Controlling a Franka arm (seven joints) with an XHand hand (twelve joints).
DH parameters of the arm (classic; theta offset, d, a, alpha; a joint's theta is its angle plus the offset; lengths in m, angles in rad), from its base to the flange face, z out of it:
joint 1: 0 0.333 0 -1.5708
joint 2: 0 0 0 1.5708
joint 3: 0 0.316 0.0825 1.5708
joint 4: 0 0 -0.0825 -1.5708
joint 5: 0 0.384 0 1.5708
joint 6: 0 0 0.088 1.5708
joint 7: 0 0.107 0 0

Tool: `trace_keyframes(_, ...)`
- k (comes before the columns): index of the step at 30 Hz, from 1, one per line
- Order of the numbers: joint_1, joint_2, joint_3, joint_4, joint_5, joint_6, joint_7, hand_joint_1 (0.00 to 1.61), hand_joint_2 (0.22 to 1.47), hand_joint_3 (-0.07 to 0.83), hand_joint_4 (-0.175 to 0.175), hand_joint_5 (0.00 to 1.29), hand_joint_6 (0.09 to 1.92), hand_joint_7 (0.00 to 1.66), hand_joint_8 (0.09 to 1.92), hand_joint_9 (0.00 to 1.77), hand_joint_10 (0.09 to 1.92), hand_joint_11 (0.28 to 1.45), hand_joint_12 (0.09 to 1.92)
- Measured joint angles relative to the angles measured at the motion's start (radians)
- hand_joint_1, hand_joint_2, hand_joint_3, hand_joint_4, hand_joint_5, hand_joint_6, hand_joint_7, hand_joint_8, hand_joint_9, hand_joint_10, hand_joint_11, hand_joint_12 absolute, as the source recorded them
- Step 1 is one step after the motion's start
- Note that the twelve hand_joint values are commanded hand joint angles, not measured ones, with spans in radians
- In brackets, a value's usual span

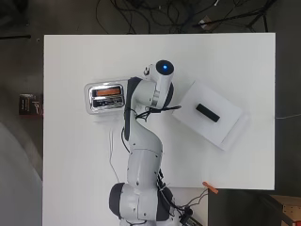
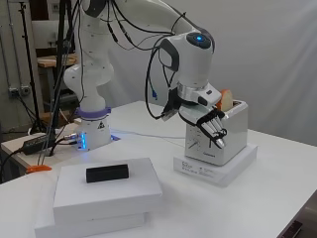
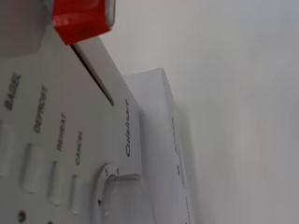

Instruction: Teleoperate dual arm-hand system to toast a bread

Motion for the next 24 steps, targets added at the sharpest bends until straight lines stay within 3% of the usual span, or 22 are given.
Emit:
trace_keyframes(3, -0.006, 0.01, 0.003, 0.001, -0.016, 0.008, 0.037, 0.0, 1.07, -0.003, 0.035, 0.78, 0.09, 0.58, 0.09, 0.62, 0.09, 0.37, 0.09)
trace_keyframes(6, -0.018, 0.03, 0.003, 0.004, -0.003, 0.009, 0.005, 0.0, 1.07, -0.003, 0.027, 0.76, 0.09, 0.57, 0.09, 0.62, 0.09, 0.37, 0.09)
trace_keyframes(9, -0.027, 0.044, 0.003, 0.006, 0.009, 0.011, -0.013, 0.01, 1.06, -0.004, -0.028, 0.53, 0.09, 0.38, 0.09, 0.41, 0.09, 0.36, 0.09)
trace_keyframes(11, -0.04, 0.058, 0.002, 0.009, 0.031, 0.009, -0.019, 0.03, 1.06, -0.005, -0.049, 0.46, 0.09, 0.33, 0.09, 0.36, 0.09, 0.36, 0.09)
trace_keyframes(24, -0.098, 0.131, 0.0, -0.048, 0.107, -0.011, -0.147, 0.09, 1.05, -0.001, -0.119, 0.32, 0.09, 0.3, 0.09, 0.41, 0.09, 0.42, 0.09)
